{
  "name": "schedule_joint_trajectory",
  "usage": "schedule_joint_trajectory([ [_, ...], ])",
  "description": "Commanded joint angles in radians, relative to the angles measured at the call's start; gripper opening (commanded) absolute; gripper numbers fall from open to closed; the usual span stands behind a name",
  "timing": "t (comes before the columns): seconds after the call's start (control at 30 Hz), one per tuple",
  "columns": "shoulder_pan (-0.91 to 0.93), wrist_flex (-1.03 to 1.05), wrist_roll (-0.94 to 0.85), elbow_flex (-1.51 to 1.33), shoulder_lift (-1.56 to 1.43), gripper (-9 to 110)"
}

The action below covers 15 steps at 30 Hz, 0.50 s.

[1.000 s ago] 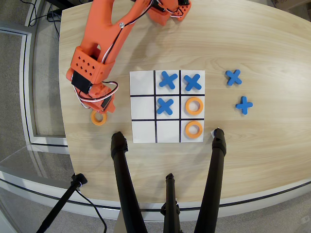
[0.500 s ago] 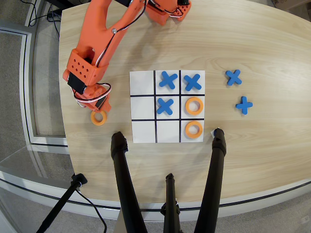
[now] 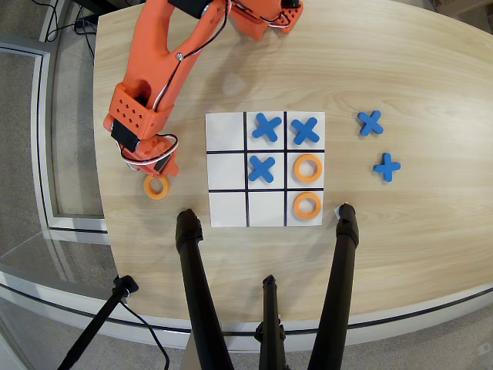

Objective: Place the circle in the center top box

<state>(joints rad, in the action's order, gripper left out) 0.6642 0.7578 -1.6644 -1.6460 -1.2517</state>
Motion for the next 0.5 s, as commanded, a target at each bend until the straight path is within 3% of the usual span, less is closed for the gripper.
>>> schedule_joint_trajectory([
  [0.0,0.006,-0.015,-0.006,0.038,-0.002,23],
  [0.47,0.012,-0.043,-0.006,0.046,0.040,23],
])
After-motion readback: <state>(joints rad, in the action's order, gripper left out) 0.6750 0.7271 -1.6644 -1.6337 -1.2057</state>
